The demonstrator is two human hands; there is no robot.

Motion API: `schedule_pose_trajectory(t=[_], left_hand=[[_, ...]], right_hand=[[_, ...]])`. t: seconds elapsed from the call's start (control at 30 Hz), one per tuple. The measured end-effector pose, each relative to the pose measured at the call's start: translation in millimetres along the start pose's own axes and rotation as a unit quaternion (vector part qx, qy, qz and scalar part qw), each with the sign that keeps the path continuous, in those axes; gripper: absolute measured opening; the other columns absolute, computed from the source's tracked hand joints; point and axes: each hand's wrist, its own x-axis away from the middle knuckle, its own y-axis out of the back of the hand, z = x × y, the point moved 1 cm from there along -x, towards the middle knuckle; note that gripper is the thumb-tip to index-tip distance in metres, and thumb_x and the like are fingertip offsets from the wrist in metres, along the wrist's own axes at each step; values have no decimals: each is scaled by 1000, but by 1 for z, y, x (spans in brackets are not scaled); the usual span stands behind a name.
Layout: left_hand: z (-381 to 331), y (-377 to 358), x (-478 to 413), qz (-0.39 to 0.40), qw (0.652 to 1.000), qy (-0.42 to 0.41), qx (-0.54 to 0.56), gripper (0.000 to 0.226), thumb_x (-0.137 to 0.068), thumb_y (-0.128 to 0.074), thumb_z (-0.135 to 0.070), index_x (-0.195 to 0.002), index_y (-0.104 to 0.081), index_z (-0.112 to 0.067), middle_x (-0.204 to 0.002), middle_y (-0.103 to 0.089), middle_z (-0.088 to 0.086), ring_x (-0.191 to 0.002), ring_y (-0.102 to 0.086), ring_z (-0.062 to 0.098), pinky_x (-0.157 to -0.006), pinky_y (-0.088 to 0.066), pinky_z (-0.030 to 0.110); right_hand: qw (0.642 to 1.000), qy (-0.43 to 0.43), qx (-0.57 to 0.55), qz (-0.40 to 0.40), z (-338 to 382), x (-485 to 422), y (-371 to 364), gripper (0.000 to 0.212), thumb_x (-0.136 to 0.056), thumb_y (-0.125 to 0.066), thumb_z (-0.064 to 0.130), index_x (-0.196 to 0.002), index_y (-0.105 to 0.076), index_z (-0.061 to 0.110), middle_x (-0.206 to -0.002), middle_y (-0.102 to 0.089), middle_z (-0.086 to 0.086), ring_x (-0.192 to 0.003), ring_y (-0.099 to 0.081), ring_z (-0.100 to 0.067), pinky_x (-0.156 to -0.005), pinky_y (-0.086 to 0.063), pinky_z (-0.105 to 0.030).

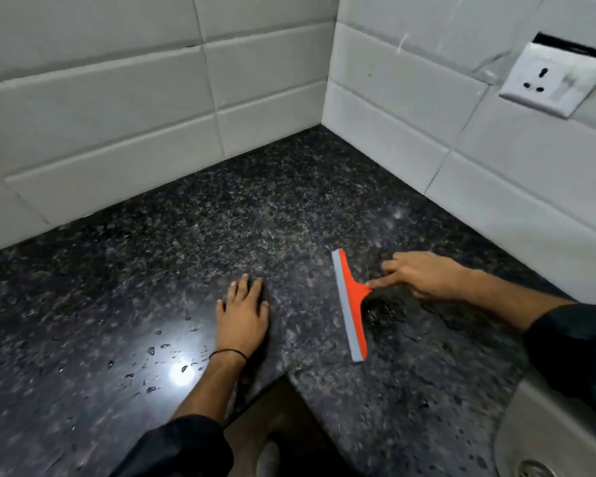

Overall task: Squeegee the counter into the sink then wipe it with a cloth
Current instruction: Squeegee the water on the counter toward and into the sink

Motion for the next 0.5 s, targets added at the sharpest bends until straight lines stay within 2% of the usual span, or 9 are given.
schedule_pose_trajectory(t=[0.17,0.27,0.37,0.43,0.5], left_hand=[[-43,-19,-9,45,998,-51,-11,57,-102,-31,-44,-155,-16,-30,-165,-2,-3,-152,0,23,-121,-8,53],[-63,-32,-14,99,993,-42,-42,63,-101,-29,-51,-156,-7,-32,-165,7,-3,-152,7,25,-120,-4,58],[-72,-36,-18,125,990,-26,-61,67,-99,-30,-54,-156,-2,-31,-165,12,-2,-151,11,28,-118,-3,63],[-72,-34,-21,134,988,-26,-68,69,-99,-32,-55,-156,-2,-31,-165,12,-1,-151,10,29,-117,-5,63],[-70,-33,-22,134,988,-33,-74,70,-98,-32,-56,-156,-1,-33,-165,13,-2,-151,9,29,-117,-6,63]], right_hand=[[994,-95,-21,45,-17,63,-20,81,-84,-45,2,-148,-29,48,-128,-51,4,-107,-50,-22,-84,-42,-34],[993,-112,-34,31,-12,76,-25,76,-85,-45,5,-148,-33,45,-125,-51,4,-105,-50,-21,-80,-41,-33],[995,-103,-10,18,-15,74,-15,66,-89,-49,10,-145,-40,44,-120,-53,5,-104,-53,-22,-83,-46,-37],[994,-110,-2,-12,-22,69,-5,65,-88,-52,10,-142,-44,45,-114,-54,5,-101,-54,-23,-82,-50,-39],[986,-151,-40,-53,-36,54,4,64,-88,-52,8,-141,-45,45,-110,-55,5,-99,-53,-21,-79,-48,-39]])
